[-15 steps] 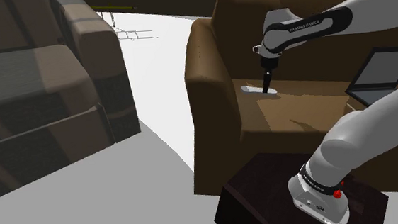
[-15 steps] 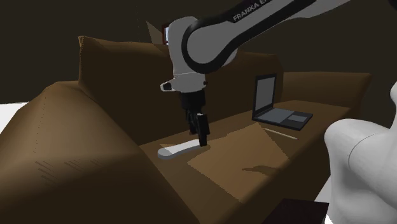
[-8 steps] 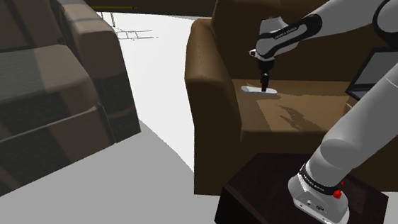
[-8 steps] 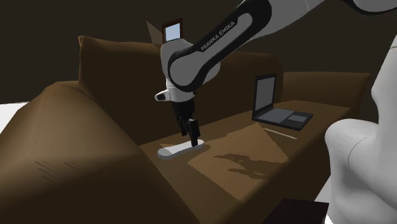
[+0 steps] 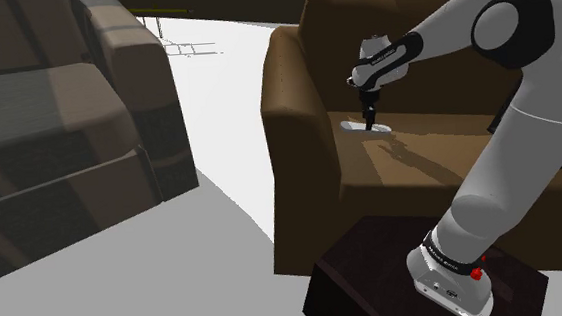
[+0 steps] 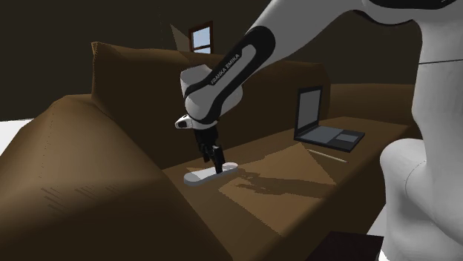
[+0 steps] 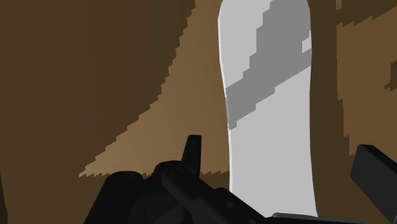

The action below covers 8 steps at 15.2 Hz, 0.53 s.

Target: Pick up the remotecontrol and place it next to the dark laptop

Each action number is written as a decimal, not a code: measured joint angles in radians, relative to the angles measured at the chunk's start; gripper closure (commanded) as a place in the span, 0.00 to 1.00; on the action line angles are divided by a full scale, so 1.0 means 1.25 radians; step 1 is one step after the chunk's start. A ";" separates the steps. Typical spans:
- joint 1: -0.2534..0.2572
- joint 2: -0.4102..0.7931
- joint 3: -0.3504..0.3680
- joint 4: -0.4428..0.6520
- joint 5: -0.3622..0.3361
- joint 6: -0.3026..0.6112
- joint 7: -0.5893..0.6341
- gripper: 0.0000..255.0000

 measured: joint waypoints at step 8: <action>-0.009 0.037 -0.003 -0.022 0.009 0.059 -0.009 0.00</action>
